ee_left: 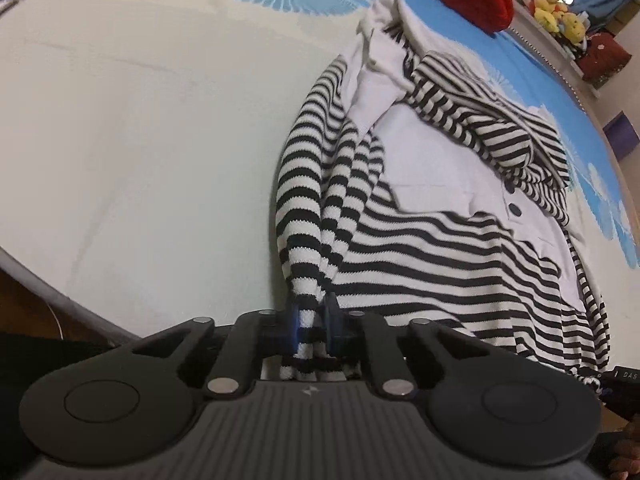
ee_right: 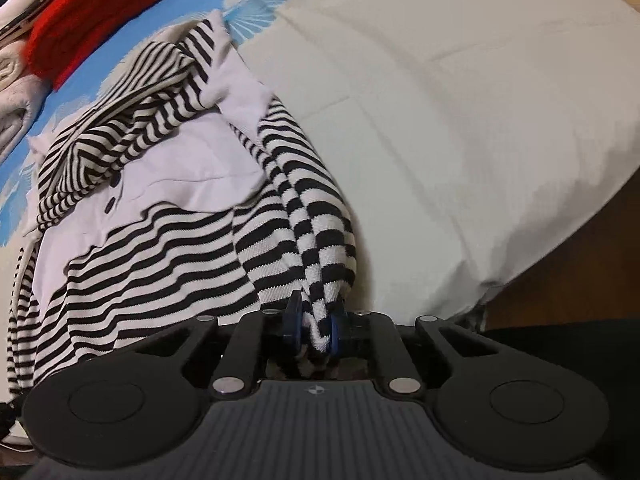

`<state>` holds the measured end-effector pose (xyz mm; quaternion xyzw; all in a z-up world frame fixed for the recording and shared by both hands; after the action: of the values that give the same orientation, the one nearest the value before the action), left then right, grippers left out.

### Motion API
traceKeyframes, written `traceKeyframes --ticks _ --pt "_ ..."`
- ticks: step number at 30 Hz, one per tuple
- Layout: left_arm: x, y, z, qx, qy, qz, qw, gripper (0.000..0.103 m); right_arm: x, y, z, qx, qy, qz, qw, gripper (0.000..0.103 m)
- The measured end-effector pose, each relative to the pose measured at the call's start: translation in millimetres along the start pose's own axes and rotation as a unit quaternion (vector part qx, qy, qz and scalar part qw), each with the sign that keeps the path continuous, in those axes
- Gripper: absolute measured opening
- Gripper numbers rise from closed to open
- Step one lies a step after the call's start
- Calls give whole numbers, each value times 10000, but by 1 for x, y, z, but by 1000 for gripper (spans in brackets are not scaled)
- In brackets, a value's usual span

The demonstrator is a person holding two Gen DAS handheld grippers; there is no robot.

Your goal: Fold small clothes

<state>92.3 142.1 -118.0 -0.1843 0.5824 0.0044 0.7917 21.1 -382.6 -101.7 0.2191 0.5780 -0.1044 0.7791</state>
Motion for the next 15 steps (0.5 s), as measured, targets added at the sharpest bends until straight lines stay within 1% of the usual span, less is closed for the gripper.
traceKeyframes --ticks 3,6,8,9,10,15 --pt "7 7 2 -188 135 -93 9997 21 6 3 -2 -4 145 39 9999 22" --pt "8 6 3 -150 134 -81 9998 21 9 9 -6 -196 137 -43 9997 25" --pt "7 3 2 -40 101 -34 9999 19 10 11 -7 -233 125 -53 9996 26" --pt "7 1 2 30 70 -24 10000 15 10 12 -7 -242 112 -60 9996 22" --pt "5 0 1 87 25 -21 10000 11 9 12 -7 -256 84 -39 9996 15" --pt "-3 -12 -1 411 -258 18 9988 8 -4 12 -6 -263 -279 135 9992 12"
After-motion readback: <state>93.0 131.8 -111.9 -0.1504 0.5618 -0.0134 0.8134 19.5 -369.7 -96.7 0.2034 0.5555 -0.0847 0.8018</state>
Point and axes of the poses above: each gripper's, at about its wrist camera, not at the fingertips, and x roughly the way its jaws point, y to its left, z to its top, the point moved 1 cm from there along x, roughly the way its jaws point, and after that the axes turned 7 degrees about y, right-handed, at the moved point
